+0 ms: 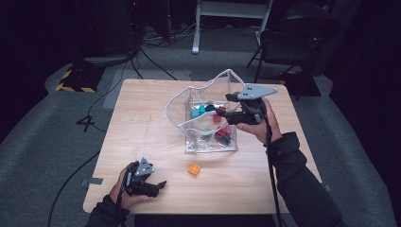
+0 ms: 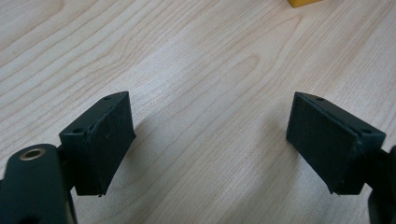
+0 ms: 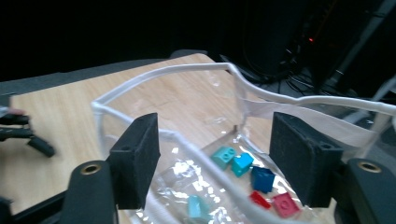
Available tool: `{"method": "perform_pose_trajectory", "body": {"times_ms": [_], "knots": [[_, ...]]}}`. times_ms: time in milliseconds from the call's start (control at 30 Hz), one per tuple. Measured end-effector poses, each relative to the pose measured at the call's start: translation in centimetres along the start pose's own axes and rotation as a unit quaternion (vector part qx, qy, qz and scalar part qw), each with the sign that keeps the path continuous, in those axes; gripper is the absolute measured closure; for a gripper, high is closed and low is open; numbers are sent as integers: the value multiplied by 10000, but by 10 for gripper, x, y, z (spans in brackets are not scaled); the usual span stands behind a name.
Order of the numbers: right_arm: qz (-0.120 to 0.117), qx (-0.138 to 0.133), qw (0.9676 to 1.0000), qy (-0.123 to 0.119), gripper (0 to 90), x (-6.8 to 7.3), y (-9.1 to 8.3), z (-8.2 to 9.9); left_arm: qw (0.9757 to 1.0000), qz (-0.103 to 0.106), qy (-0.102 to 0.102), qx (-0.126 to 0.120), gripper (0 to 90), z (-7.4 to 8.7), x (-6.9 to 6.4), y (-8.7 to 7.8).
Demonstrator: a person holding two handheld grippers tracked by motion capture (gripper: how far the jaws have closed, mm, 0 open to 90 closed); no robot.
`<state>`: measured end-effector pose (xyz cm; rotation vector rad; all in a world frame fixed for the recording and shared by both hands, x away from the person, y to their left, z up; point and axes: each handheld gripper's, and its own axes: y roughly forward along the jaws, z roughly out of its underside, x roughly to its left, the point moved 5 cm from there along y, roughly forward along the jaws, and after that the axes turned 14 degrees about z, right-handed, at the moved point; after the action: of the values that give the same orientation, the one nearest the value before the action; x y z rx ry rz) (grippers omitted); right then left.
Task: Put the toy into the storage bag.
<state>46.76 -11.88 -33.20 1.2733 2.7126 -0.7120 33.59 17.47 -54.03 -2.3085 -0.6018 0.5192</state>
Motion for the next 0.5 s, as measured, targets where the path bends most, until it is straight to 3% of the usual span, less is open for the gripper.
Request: {"method": "perform_pose_trajectory", "body": {"times_ms": [367,500], "knots": [[-271,64,9995,-175,260,34,-10,38,10000,1,-2,-1,153,0,0,0],[-484,130,9986,-153,260,46,-11,57,10000,3,-8,-3,153,0,0,0]]}}
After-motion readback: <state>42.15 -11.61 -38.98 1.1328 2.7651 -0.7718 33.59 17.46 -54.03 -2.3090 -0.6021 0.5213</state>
